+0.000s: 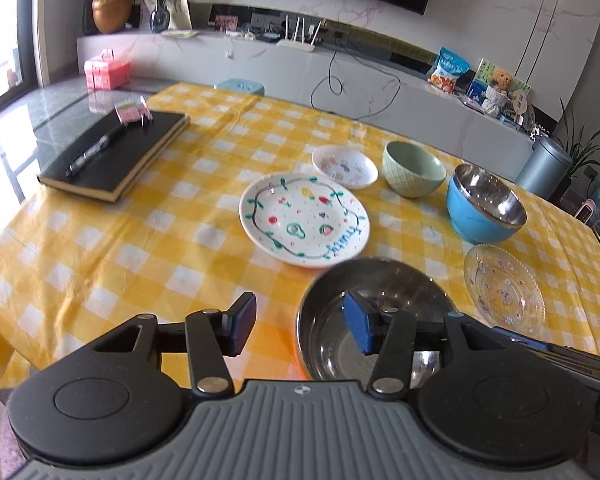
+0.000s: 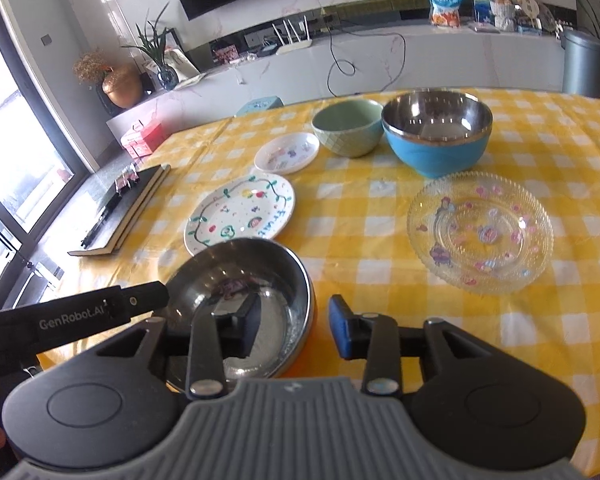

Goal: Organize plates and bowls

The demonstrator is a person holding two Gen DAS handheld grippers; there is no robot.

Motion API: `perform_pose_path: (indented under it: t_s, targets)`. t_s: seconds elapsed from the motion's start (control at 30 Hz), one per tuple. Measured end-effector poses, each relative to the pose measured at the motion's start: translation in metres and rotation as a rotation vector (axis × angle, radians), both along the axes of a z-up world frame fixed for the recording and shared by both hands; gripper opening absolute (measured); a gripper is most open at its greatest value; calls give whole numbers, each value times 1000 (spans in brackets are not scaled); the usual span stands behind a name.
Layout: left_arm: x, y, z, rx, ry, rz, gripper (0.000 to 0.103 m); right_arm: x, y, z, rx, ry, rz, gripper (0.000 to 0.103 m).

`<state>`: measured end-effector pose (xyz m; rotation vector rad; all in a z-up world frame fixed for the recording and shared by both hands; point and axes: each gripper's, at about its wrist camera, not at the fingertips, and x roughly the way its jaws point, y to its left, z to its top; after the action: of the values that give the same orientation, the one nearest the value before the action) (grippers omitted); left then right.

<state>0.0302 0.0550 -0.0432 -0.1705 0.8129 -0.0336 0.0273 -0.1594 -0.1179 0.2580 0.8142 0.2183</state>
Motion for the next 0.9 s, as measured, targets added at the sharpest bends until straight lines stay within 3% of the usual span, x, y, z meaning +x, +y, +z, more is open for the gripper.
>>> perform_pose_path:
  t_s: [0.17,0.4,0.7,0.9]
  targets:
    - [4,-5,13,13,-36,-13,59,-1,-9,15,2,-54,-19,44]
    - [15,-34,26,0,-62,-112,64,4,-30,29,-31,-109,-91,50]
    - [43,-76,29,23,-60,-214,65,26,-68,27,-52,-98,-175,50]
    - [76,-96,29,-44,-38,-250,65,51,-96,24,-61,-90,-223,50]
